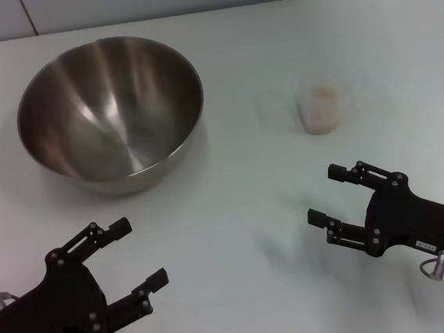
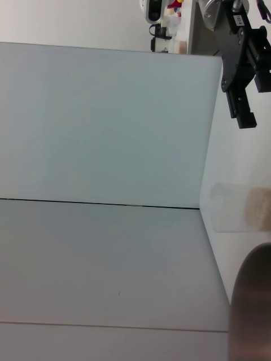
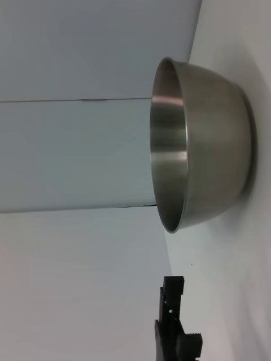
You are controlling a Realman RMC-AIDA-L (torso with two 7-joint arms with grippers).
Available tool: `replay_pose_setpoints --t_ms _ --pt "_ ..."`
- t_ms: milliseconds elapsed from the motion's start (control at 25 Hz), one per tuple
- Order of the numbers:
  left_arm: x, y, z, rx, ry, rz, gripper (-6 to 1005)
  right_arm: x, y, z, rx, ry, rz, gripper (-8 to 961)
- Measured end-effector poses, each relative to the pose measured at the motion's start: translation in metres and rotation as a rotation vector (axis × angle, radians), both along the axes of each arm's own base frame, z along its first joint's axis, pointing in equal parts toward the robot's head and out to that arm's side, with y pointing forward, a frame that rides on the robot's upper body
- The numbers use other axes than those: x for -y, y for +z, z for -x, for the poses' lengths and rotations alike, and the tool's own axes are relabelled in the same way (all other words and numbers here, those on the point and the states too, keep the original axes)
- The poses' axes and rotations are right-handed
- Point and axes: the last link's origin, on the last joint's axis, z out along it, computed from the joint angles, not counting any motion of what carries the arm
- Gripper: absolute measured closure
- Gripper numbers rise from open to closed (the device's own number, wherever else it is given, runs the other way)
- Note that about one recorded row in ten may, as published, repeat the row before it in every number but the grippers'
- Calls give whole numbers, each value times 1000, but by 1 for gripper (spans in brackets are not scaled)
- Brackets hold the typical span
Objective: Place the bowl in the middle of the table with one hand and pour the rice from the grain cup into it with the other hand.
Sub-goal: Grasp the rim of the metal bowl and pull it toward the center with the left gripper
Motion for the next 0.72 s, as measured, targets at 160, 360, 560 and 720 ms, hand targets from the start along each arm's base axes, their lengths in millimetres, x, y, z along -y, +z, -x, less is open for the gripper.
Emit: replay_pose_setpoints --t_ms 160,360,560,720 --pt "-1 0 0 0 -2 -1 184 0 0 0 1 1 -1 191" --pt "-1 0 -1 0 -3 -2 184 0 0 0 2 1 -1 192" --pt "-3 0 -2 0 -8 -2 184 0 0 0 1 2 -2 192" --pt "-4 1 -2 1 -10 -4 184 -1 0 1 0 3 -4 191"
